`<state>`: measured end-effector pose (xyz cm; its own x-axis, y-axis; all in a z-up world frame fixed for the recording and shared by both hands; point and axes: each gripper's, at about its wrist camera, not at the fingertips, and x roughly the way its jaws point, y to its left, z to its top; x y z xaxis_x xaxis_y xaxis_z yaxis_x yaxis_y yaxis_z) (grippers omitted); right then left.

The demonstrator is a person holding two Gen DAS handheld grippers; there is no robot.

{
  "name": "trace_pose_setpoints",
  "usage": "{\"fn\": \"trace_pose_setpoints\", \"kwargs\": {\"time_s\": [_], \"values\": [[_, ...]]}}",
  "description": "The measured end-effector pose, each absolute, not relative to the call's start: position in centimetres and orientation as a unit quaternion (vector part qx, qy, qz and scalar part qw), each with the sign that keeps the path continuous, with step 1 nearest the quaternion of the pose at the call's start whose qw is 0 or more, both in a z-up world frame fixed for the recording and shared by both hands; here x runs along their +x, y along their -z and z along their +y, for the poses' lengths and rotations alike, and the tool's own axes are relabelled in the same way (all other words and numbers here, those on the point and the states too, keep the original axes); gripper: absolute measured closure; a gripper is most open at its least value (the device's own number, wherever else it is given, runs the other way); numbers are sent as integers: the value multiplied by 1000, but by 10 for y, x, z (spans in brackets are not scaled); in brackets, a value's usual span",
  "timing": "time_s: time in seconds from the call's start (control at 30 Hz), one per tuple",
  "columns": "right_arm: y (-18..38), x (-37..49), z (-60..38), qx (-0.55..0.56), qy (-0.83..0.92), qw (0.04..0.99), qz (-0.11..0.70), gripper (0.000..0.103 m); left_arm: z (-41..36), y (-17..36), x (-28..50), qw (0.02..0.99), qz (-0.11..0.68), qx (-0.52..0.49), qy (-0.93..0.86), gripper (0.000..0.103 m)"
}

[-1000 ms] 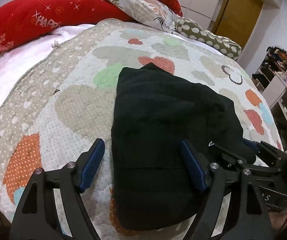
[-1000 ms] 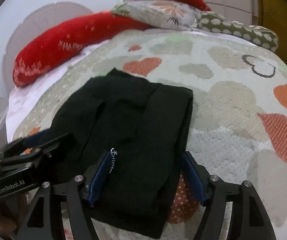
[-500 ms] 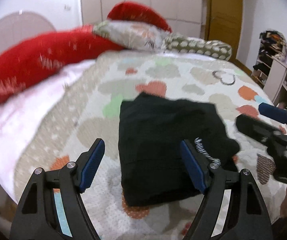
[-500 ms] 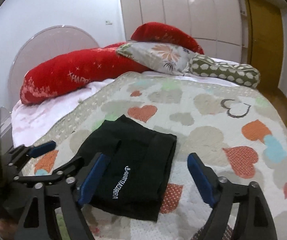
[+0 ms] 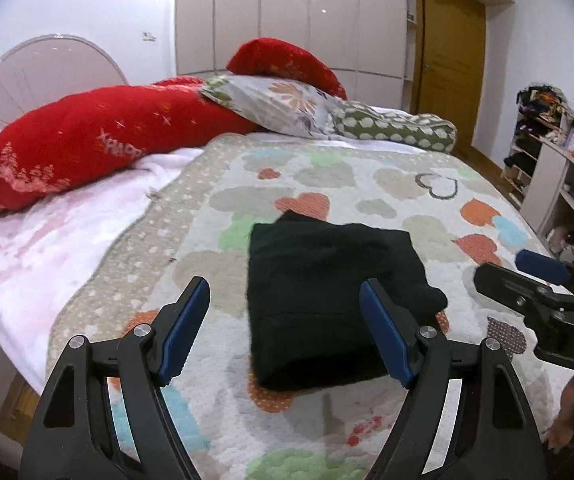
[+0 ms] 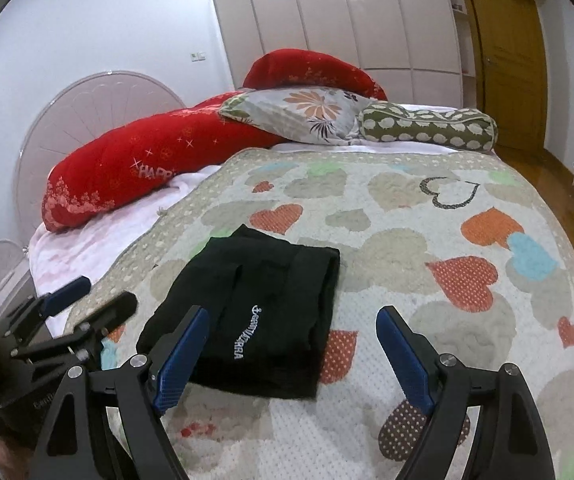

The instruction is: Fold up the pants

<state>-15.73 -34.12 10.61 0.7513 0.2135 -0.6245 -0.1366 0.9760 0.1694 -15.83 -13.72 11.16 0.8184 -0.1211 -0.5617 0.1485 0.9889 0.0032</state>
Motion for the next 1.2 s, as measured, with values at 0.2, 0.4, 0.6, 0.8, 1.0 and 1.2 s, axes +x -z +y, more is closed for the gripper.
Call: {"fn": "trace_pose_setpoints", "kwargs": {"time_s": [0.2,0.4,0.6,0.8,1.0,1.2], "values": [[-106,-163,-339,63,-98,932,342,19,-126,-115,-162,954,292,15,59,25],[-107,-166,-328,47,-107,933,341,19,-121,-114,-161,952,299,10,58,25],[-103,-163,-322,38,-113,928,352,19,-120,-114,-162,952,299,11,60,25],[-102,-162,-318,35,-117,928,353,19,-120,-113,-162,952,300,10,64,25],[-99,-161,-316,34,-116,926,358,19,-120,-112,-160,951,302,10,68,25],[-97,-161,-312,29,-116,925,360,19,-121,-111,-158,950,303,10,69,25]]}}
